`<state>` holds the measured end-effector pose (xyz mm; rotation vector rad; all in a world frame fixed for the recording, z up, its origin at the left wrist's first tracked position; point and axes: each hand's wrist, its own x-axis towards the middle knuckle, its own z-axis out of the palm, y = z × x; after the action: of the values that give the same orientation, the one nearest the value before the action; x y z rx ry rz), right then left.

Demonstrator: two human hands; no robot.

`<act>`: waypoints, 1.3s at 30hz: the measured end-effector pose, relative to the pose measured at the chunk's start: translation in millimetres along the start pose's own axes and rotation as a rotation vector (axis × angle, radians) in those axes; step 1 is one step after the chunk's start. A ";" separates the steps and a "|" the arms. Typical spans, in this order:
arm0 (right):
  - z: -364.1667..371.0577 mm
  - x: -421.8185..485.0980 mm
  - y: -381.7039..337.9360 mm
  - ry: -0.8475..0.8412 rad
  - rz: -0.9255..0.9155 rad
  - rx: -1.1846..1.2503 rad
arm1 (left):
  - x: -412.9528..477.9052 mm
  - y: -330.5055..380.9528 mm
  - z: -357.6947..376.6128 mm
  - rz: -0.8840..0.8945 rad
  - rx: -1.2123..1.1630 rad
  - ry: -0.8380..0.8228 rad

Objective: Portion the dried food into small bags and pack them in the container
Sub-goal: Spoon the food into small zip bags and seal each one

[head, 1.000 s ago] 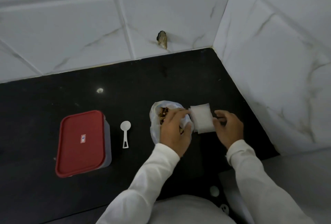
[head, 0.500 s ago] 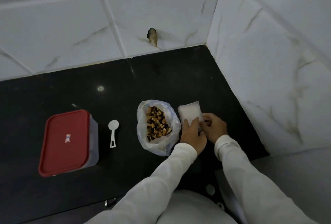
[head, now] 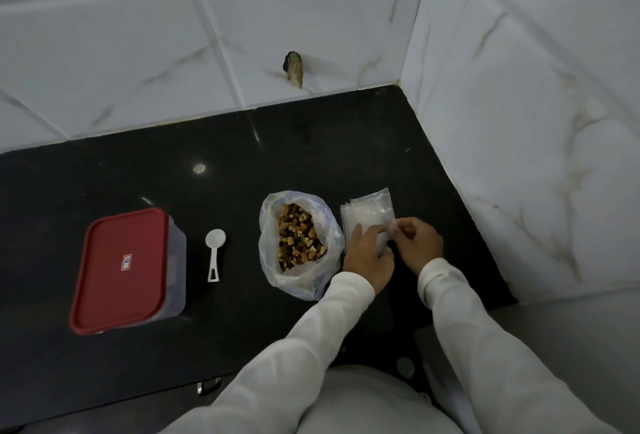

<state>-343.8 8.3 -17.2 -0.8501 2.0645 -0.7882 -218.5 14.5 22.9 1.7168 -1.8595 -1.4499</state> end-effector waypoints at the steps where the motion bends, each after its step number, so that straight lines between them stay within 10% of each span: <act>1: -1.2 0.5 -0.1 0.010 0.007 0.010 | 0.5 -0.8 -0.4 0.006 -0.002 -0.001; 9: -23.5 -20.4 -28.1 0.134 -0.047 0.275 | -22.6 0.3 -40.8 0.239 -0.256 0.252; 19: 12.1 -105.7 -66.5 -0.244 -0.194 0.362 | -69.7 -47.5 -122.4 0.097 -0.656 0.406; 27: 74.8 -141.7 -85.8 0.000 -0.476 -0.017 | -93.5 -92.3 -143.2 0.125 -0.485 0.655; 33: 109.8 -170.3 -124.4 -0.246 -0.203 0.254 | -104.6 -118.8 -146.6 0.463 -0.086 0.768; 39: 123.0 -171.9 -126.3 -0.216 -0.302 0.147 | -111.1 -134.5 -157.5 0.343 -0.410 0.605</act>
<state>-120.2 35.8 82.3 -1.1270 1.6889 -0.9513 11.9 54.4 46.2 1.3493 -1.3336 -0.9468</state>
